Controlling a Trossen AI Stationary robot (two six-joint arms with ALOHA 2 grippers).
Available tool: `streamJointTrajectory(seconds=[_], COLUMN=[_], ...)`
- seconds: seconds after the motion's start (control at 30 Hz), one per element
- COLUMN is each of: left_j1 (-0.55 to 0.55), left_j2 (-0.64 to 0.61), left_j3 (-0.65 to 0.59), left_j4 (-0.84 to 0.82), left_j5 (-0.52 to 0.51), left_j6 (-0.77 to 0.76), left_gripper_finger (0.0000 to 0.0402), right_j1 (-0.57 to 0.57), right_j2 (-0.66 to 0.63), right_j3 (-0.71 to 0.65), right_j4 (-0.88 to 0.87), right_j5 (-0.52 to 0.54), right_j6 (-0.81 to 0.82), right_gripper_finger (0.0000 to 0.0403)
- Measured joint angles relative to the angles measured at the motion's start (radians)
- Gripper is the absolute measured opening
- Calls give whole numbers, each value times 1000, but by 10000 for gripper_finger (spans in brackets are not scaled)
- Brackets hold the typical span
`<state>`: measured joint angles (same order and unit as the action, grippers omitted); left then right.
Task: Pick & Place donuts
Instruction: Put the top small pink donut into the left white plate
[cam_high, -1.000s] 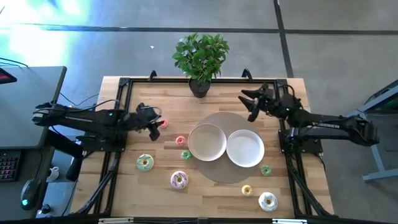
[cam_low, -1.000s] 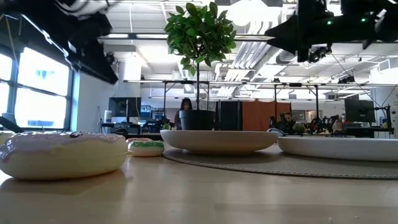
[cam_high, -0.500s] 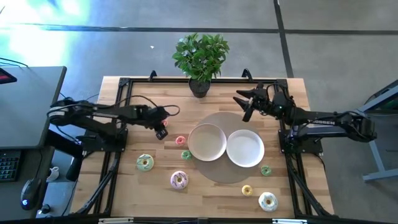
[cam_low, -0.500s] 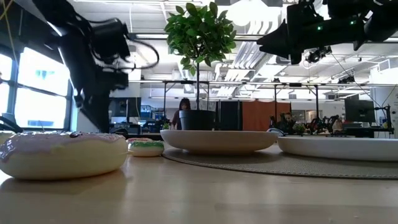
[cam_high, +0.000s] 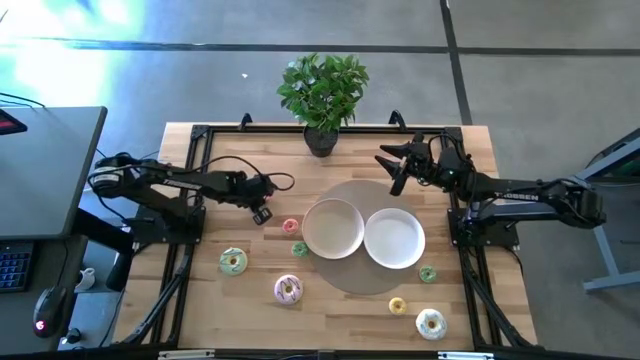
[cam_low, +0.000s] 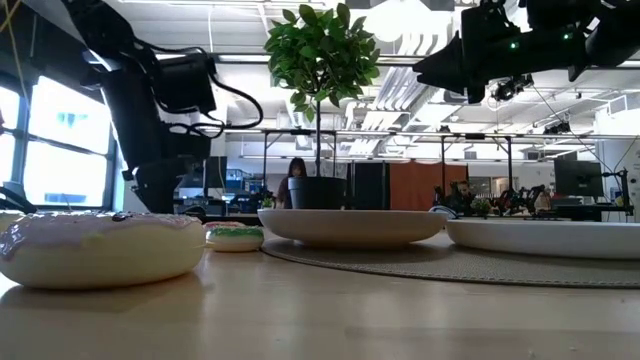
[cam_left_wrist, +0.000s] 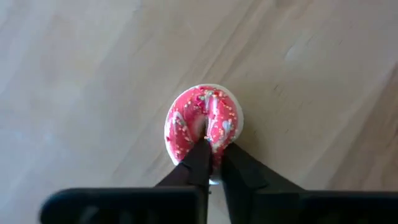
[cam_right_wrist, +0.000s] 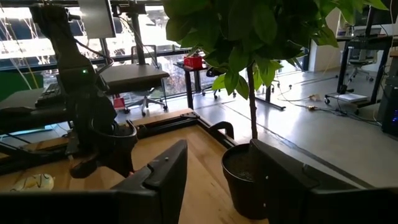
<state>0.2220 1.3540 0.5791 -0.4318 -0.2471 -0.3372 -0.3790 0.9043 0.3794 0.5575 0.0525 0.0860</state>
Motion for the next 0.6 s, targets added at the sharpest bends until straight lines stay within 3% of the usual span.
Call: streamJointTrajectory(seconds=[0.23, 0.47, 0.6], left_j1=[1, -9, -24], left_j2=[-42, -12, 39], left_j3=[116, 168, 167], left_j4=[79, 310, 395], left_j5=[82, 400, 413], left_j6=[73, 401, 439], left_gripper_finger=[24, 6, 12], right_j1=[0, 0, 0], right_j2=[0, 0, 0], right_j3=[0, -1, -1], right_j4=[0, 0, 0], right_j5=[0, 0, 0], right_j6=[1, 0, 0], right_gripper_finger=[166, 164, 161])
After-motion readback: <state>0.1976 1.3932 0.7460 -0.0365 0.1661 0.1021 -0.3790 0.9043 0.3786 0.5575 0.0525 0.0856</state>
